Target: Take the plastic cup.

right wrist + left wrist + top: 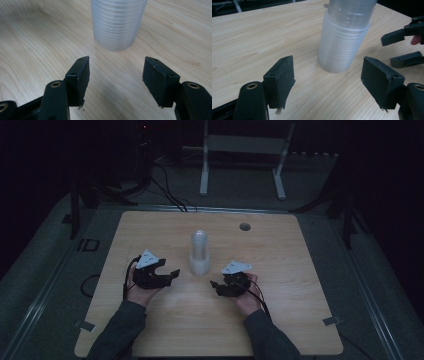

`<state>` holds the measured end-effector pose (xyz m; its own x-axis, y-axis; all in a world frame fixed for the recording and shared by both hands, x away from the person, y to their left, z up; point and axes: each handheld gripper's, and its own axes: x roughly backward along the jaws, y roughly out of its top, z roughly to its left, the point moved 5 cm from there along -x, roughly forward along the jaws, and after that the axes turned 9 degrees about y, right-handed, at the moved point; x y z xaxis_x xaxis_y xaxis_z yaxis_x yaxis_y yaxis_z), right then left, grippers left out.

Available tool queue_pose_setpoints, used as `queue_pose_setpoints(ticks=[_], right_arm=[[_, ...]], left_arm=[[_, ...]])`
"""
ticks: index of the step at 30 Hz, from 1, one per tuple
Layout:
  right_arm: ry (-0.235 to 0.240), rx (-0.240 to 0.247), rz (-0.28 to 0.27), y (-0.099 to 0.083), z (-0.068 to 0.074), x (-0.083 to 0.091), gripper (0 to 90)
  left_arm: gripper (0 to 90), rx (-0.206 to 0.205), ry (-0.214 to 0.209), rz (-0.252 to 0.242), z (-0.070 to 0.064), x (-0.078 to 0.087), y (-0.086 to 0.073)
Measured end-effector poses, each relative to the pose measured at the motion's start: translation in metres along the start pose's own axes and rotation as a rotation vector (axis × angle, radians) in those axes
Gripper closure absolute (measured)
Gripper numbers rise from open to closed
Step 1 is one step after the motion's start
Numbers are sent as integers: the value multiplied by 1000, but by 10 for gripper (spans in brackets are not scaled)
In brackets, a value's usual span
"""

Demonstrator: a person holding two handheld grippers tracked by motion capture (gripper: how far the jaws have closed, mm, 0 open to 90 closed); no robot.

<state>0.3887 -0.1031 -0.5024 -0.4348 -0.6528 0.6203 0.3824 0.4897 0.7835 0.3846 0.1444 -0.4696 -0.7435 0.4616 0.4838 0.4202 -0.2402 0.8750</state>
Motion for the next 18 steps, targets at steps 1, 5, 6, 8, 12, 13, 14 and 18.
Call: queue_pose_setpoints(ticks=[1, 5, 6, 8, 12, 13, 14, 18], right_arm=[[1, -1, -1, 1, 0, 0, 381], [2, -7, -10, 5, 0, -1, 374], [6, -3, -18, 9, -1, -2, 364], [6, -6, -19, 10, -1, -5, 355], [17, -22, -32, 13, -2, -8, 354], [20, -24, -34, 14, -2, -9, 355], [19, -23, -36, 15, -3, -9, 355], [24, -29, -45, 20, -2, -9, 349]], left_arm=[[266, -1, -5, -3, -1, 0, 2], [266, -22, -17, -8, -4, 1, 9], [265, -29, -18, -9, -5, 1, 11], [264, -32, -22, -16, -6, 1, 15], [261, -35, -29, -26, -6, 1, 22], [260, -37, -30, -29, -7, 2, 24], [260, -37, -33, -33, -7, 2, 26], [260, -41, -40, -39, -10, 1, 32]])
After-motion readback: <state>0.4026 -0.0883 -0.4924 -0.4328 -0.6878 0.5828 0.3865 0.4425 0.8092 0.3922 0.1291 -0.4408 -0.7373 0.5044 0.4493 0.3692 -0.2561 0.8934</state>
